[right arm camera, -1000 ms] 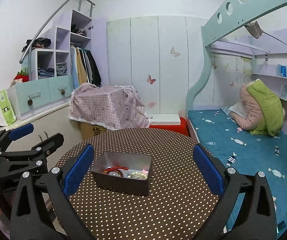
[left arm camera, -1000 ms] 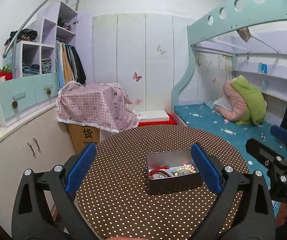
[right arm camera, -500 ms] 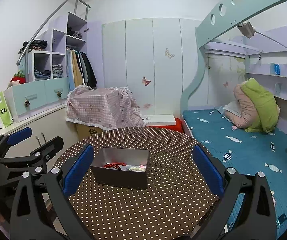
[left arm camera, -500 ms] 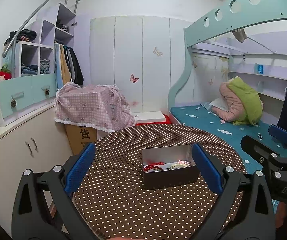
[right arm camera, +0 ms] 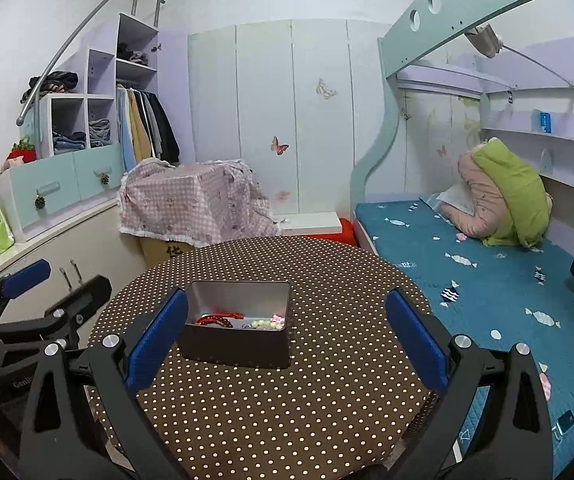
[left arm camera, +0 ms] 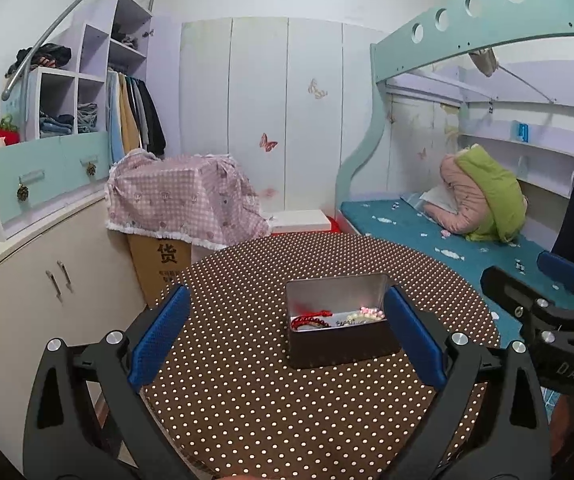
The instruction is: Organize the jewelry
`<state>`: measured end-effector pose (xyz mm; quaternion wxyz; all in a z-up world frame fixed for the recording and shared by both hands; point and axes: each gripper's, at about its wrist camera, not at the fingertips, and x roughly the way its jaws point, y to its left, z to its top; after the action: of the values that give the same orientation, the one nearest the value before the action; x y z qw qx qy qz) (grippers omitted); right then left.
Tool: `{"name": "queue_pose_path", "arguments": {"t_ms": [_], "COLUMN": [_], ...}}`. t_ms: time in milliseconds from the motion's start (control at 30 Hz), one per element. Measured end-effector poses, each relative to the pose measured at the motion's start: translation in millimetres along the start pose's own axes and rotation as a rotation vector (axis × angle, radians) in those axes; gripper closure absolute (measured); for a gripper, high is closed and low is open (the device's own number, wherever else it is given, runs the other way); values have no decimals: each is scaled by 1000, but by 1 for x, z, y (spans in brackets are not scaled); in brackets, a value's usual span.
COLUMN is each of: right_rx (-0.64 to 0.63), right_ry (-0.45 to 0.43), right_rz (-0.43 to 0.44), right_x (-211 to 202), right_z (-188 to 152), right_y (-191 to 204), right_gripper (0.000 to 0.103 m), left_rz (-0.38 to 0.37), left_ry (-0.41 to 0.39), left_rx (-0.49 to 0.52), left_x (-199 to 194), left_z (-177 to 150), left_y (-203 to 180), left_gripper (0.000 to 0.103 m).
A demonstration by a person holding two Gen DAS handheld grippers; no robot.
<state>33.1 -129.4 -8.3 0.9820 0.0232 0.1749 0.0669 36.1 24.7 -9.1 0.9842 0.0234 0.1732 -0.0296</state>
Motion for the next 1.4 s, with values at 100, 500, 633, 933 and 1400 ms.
{"name": "queue_pose_path", "arguments": {"t_ms": [100, 500, 633, 933, 1400], "right_rx": [5, -4, -6, -6, -1], "right_ry": [15, 39, 39, 38, 38], "right_rz": [6, -10, -17, -17, -20], "right_x": [4, 6, 5, 5, 0], "right_z": [-2, -3, -4, -4, -1], "right_y": [1, 2, 2, 1, 0], "right_gripper": [8, 8, 8, 8, 8], "left_rz": [0, -4, -9, -8, -10], "left_ry": [13, 30, 28, 23, 19], "left_rx": [-7, -19, -24, -23, -21], "left_x": [4, 8, 6, 4, 1], "left_z": [-3, -10, -10, -10, -9], "left_y": [2, 6, 7, 7, 6], "left_gripper": [6, 5, 5, 5, 5]}}
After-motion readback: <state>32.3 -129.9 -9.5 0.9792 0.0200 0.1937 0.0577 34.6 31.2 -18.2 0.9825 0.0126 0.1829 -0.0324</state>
